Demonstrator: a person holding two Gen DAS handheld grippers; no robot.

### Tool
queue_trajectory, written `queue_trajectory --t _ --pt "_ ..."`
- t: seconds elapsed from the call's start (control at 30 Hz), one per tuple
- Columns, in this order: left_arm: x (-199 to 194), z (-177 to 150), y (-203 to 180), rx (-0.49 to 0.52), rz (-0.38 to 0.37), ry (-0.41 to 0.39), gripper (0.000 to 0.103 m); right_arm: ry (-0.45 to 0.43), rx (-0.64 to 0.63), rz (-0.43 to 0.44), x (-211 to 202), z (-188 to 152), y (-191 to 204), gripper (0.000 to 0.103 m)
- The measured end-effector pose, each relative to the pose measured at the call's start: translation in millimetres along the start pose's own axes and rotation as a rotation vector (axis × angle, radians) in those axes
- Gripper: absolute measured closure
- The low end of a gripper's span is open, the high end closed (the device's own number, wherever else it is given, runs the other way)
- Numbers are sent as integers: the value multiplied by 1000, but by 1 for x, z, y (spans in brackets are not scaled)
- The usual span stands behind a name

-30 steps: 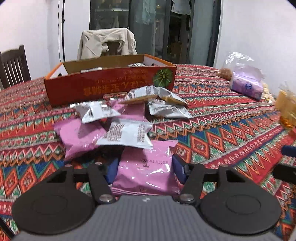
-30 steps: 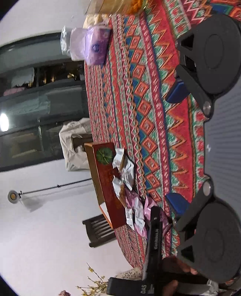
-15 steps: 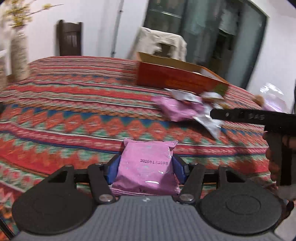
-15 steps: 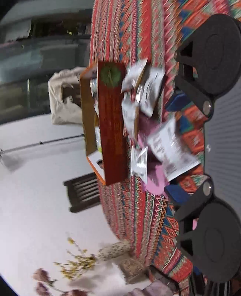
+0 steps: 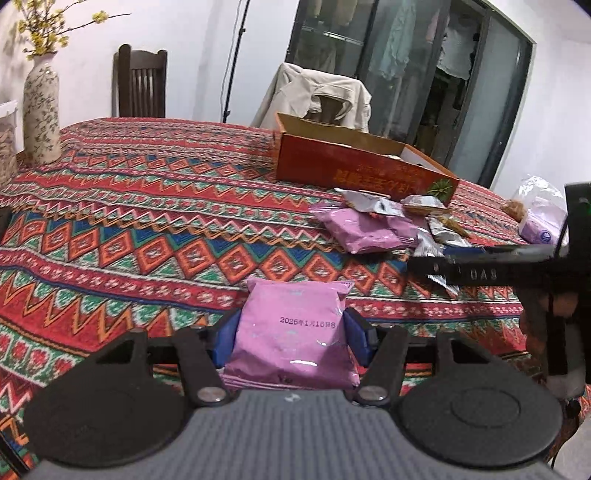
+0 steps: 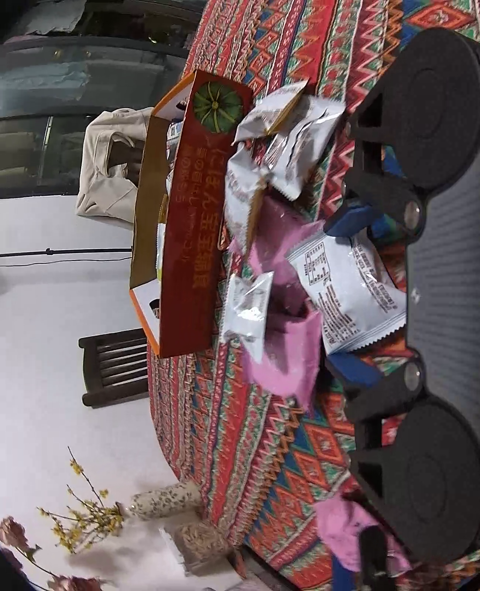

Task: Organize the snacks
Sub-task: 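Hold the pink packet in the left tool while the right tool grasps a white packet, then drop the pink packet and white packet into the orange box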

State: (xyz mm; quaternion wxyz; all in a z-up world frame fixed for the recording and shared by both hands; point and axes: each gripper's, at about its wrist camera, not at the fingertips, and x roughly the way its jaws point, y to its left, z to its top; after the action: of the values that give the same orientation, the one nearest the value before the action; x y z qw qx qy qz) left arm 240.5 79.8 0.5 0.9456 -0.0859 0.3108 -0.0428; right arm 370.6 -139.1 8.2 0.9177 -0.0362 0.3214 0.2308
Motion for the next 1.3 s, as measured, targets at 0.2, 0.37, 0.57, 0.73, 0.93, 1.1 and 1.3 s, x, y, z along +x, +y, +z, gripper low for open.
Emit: queue_trajectory --t 0.2,0.37,0.57,0.73,0.93,1.1,1.3 --pt "0 2 -21 24 -49 -6 42 56 -130 -19 -36 -21 -5 35" --pt "10 3 -34 44 -59 14 42 28 -54 -49 -83 -34 -24 31" --pt "23 1 -43 71 -53 52 42 42 162 -17 -89 -54 -43 24" --pt "22 -1 -44 92 -45 56 39 -20 212 -2 -68 -45 -45 21" --pt "22 -6 -50 114 -33 53 38 10 26 -53 -40 -32 -21 45" --pt "21 -6 -53 103 -32 64 42 -3 -21 -51 -43 -34 -17 62" --pt "14 -2 -55 98 -62 61 42 -12 7 -63 -69 -50 -26 63"
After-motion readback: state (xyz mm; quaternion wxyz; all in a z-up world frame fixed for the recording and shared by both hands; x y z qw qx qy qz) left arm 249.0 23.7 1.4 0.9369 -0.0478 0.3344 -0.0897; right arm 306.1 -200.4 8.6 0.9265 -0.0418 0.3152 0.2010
